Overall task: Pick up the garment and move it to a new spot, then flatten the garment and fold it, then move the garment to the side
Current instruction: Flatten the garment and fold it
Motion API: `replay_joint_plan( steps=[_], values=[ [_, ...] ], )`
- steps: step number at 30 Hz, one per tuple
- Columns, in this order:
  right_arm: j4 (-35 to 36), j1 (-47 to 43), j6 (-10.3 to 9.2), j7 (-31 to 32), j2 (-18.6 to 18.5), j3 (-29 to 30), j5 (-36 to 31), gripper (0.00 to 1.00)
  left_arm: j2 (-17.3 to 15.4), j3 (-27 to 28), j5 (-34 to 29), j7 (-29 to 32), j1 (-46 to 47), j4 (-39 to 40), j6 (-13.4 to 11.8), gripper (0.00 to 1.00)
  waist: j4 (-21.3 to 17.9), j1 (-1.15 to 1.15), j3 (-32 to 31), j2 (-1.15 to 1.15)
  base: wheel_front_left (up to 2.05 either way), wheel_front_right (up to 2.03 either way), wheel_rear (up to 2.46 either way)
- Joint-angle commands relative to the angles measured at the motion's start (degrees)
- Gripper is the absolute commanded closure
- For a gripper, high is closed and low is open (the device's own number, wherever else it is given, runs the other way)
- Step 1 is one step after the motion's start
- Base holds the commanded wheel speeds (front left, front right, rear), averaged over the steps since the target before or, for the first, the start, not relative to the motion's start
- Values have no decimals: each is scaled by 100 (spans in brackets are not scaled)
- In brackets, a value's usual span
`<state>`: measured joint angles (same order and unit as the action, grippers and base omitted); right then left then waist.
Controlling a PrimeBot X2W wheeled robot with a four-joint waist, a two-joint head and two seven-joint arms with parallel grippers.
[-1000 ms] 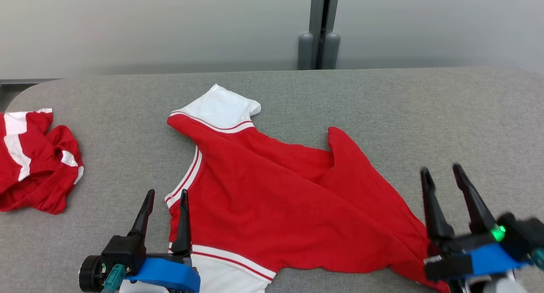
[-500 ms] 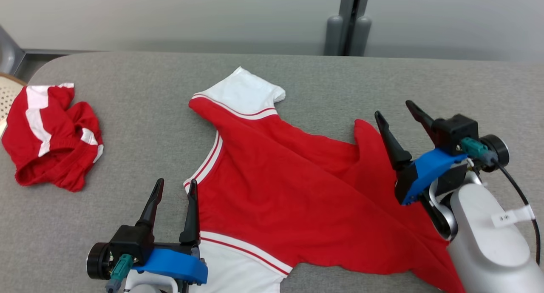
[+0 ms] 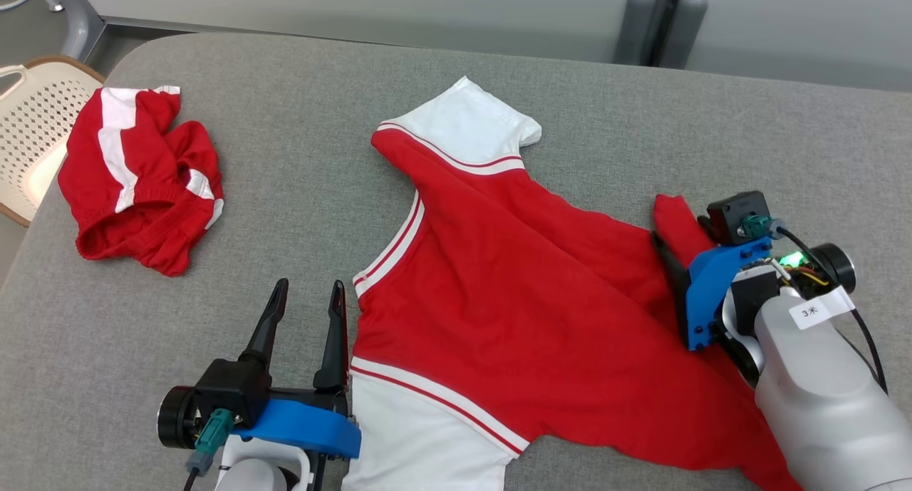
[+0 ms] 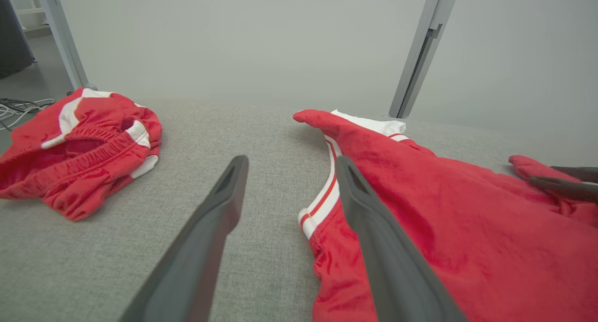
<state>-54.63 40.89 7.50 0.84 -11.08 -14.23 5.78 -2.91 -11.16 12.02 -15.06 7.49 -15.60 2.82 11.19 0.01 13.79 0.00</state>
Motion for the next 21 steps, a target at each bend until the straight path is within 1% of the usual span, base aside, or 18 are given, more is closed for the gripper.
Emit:
replay_joint_plan(
  steps=[1, 4, 5, 6, 7, 11, 18, 21],
  values=[
    [-176, 109, -1, -12, 12, -26, 2, 0, 3, 41, -5, -15, 34, 13, -36, 0, -7, -1, -6, 0, 0, 0, 0],
    [-416, 132, -1, 81, 60, -100, 18, 0, 3, 67, -8, -15, 11, 23, -39, 0, -41, -1, -23, 0, 0, 0, 0],
    [-543, 138, -1, 159, 65, -146, 21, 23, 3, 70, -8, -15, 4, 26, -49, 0, -55, -1, -28, 0, 0, 0, 0],
    [-620, 159, -1, 173, 83, -197, 27, 96, 3, 67, -5, -15, 3, 22, -58, 0, -70, -1, -33, 0, 0, 0, 0],
    [-649, 200, -1, 104, 97, -200, 76, 100, 3, 71, 0, -15, 5, 22, -57, 0, -90, -1, -38, 0, 0, 0, 0],
    [-627, 503, -2, -339, 14, -122, 200, 100, 3, 91, 4, -15, 53, 19, -55, 0, -155, -1, -45, 0, 0, 0, 0],
    [-902, 881, -1, -986, -463, 454, 398, 100, 3, 116, -35, -15, 68, 3, -21, 0, -160, -1, -113, 0, 0, 0, 0],
    [-1025, 1041, -1, -1262, -544, 704, 443, 100, 3, 150, -43, -15, 25, 17, -17, 0, -179, -1, -109, 0, 0, 0, 0]
  ],
)
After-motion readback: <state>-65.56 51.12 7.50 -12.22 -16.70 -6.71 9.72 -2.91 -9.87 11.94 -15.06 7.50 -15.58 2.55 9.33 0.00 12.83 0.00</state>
